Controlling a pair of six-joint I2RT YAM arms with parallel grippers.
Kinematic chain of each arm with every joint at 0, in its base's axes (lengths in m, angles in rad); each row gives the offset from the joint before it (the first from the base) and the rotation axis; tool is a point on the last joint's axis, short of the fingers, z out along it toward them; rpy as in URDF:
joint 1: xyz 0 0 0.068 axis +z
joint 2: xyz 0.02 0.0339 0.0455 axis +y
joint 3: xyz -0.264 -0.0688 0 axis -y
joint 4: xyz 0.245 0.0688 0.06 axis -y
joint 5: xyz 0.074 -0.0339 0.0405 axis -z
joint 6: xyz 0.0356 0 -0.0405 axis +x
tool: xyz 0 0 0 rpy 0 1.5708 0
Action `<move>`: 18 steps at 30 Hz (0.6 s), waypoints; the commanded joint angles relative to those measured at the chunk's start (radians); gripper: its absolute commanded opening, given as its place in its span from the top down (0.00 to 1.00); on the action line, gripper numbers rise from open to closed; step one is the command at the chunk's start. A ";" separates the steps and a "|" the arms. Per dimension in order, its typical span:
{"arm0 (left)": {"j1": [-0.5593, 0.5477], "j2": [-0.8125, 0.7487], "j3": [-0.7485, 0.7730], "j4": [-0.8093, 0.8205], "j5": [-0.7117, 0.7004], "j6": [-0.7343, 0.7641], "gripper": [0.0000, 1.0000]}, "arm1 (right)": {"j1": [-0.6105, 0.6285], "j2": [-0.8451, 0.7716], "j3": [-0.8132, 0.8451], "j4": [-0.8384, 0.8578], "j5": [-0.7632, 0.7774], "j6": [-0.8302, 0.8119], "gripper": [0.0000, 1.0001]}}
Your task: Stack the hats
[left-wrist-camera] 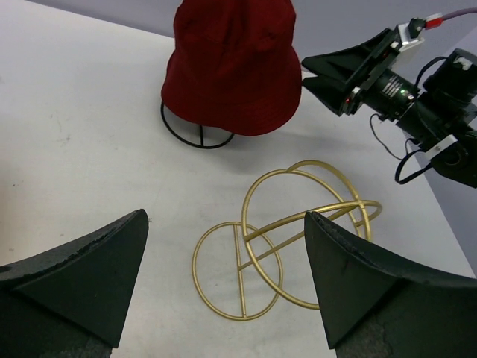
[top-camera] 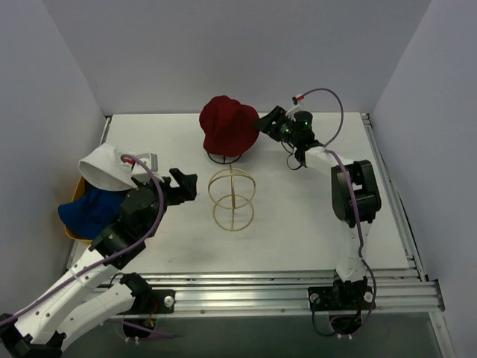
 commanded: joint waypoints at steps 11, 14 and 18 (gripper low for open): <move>-0.011 -0.094 -0.085 0.142 -0.068 0.012 0.06 | -0.002 0.086 0.072 0.196 -0.027 0.071 0.49; -0.013 -0.076 -0.071 0.134 -0.070 0.017 0.06 | -0.002 0.105 0.078 0.213 -0.038 0.080 0.50; -0.013 -0.068 -0.073 0.140 -0.067 0.023 0.06 | -0.007 0.117 0.077 0.242 -0.045 0.091 0.60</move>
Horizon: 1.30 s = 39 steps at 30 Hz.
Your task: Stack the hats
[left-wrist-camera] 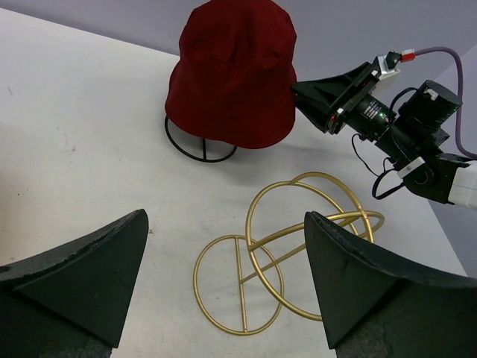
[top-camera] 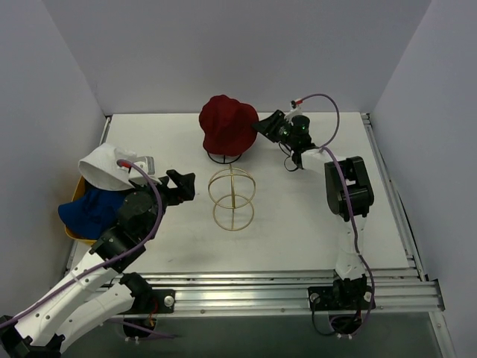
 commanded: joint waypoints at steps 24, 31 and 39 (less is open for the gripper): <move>-0.006 0.004 0.023 0.053 -0.023 0.028 0.06 | -0.011 0.102 0.007 0.168 -0.013 0.047 1.00; -0.006 0.006 0.026 0.050 -0.026 0.031 0.06 | -0.014 0.124 0.023 0.153 -0.019 0.042 1.00; -0.006 0.006 0.026 0.051 -0.032 0.037 0.06 | -0.017 0.102 0.030 0.150 -0.030 0.039 1.00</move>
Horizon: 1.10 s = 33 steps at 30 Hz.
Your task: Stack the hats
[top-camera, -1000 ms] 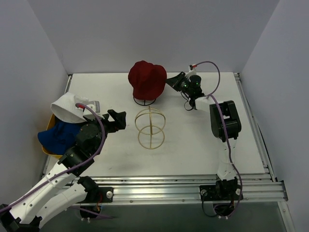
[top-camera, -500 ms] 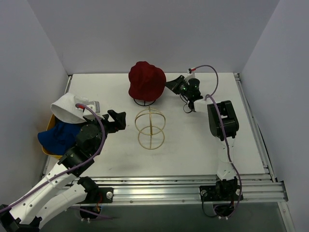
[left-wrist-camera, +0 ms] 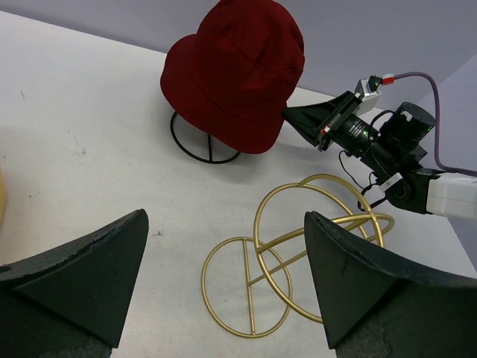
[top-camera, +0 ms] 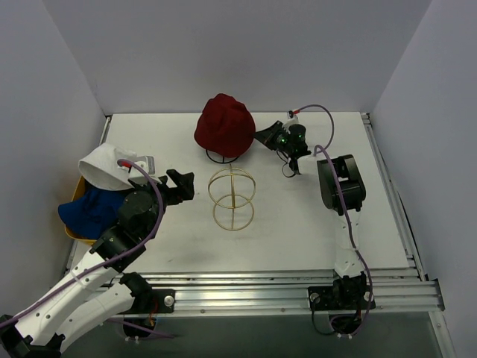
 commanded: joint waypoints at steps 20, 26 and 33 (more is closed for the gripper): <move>0.129 0.344 0.535 -0.424 -0.151 -0.095 0.02 | -0.047 -0.548 -0.159 -0.402 0.077 -0.180 0.57; 0.440 0.407 0.687 -0.648 0.044 -0.085 0.00 | -0.025 -0.835 -0.289 -0.572 0.135 -0.231 0.57; 0.637 0.344 0.614 -0.708 0.159 -0.144 0.16 | 0.082 -1.115 -0.449 -0.655 0.195 -0.320 0.57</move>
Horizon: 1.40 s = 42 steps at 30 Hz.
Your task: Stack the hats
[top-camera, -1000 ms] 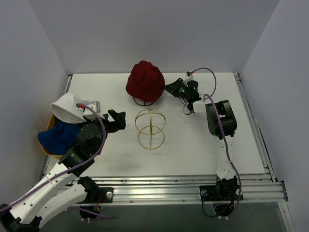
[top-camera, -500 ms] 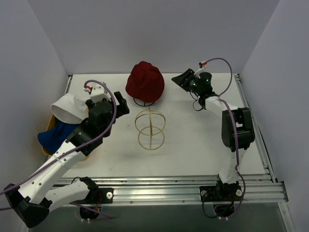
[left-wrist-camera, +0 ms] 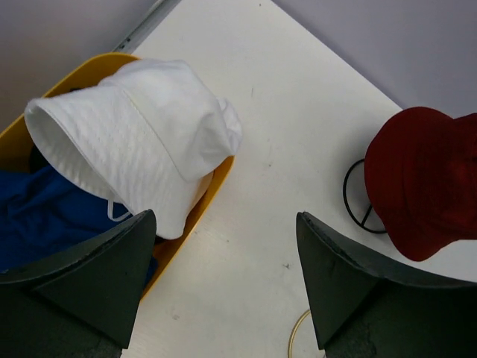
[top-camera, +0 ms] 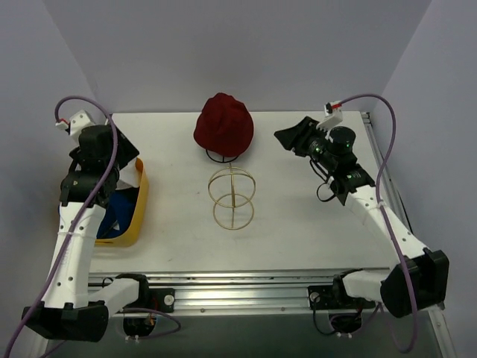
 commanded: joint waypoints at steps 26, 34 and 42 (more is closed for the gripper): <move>0.026 -0.098 -0.272 0.121 -0.073 -0.062 0.27 | 0.129 -0.278 -0.231 -0.021 0.010 -0.116 0.57; 0.047 -0.040 -0.302 0.256 0.002 -0.076 0.38 | 0.130 -0.310 -0.241 -0.038 0.024 -0.128 0.57; 0.055 -0.031 -0.279 0.376 0.099 -0.025 0.97 | 0.130 -0.336 -0.241 -0.050 0.030 -0.147 0.57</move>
